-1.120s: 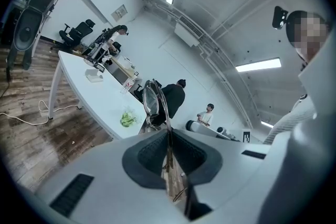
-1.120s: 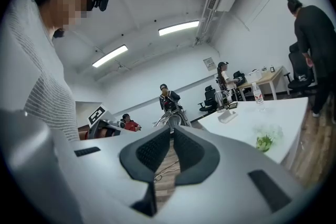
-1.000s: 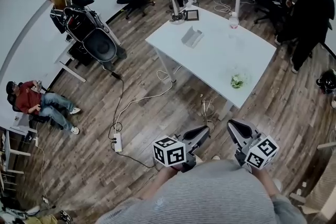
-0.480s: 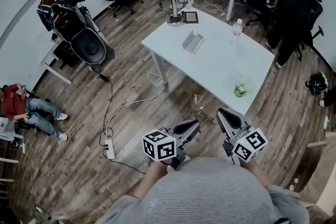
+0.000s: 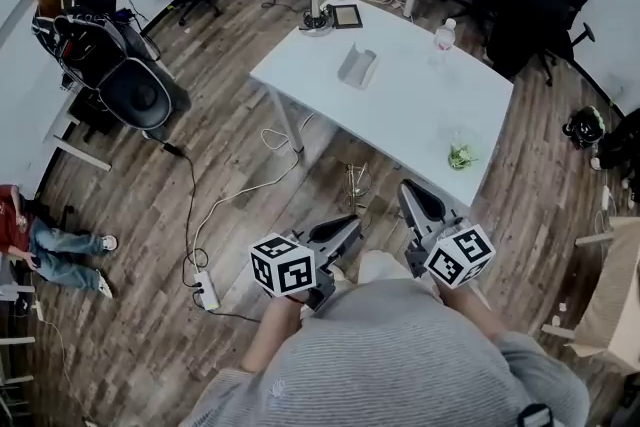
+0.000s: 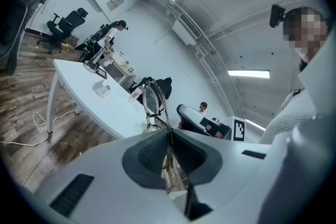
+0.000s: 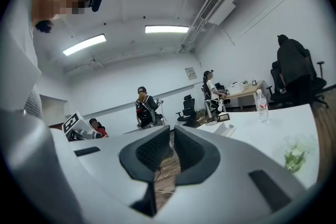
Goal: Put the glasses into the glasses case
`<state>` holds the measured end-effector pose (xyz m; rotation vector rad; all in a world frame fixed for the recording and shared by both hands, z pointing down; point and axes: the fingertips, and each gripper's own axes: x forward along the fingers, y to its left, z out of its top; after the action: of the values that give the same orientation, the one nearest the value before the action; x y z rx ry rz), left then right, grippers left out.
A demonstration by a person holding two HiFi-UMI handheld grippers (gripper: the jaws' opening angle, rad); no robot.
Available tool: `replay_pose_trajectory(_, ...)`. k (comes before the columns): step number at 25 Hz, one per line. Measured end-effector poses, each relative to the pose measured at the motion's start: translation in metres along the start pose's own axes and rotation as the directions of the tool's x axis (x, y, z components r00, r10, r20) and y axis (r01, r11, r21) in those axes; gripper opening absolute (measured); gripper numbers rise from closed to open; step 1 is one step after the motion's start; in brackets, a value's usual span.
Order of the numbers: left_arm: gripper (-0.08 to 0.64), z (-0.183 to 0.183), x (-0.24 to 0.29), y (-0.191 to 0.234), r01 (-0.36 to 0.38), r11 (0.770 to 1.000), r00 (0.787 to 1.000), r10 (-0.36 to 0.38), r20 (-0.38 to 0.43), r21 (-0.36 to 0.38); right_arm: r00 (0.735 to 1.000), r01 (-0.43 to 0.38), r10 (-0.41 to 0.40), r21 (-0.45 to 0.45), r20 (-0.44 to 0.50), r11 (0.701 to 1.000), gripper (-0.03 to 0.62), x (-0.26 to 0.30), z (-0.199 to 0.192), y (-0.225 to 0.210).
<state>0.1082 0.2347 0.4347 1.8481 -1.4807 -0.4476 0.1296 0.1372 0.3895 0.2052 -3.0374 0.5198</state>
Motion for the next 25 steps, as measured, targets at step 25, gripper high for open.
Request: replay_pose_trajectory(25, 0.037, 0.181, 0.113, 0.181, 0.098, 0.991, 0.982, -0.111, -0.152, -0.09, 0.98, 0.16, -0.165, 0.057, 0.107, 0.986, 0.017, 0.218, 0.056, -0.156)
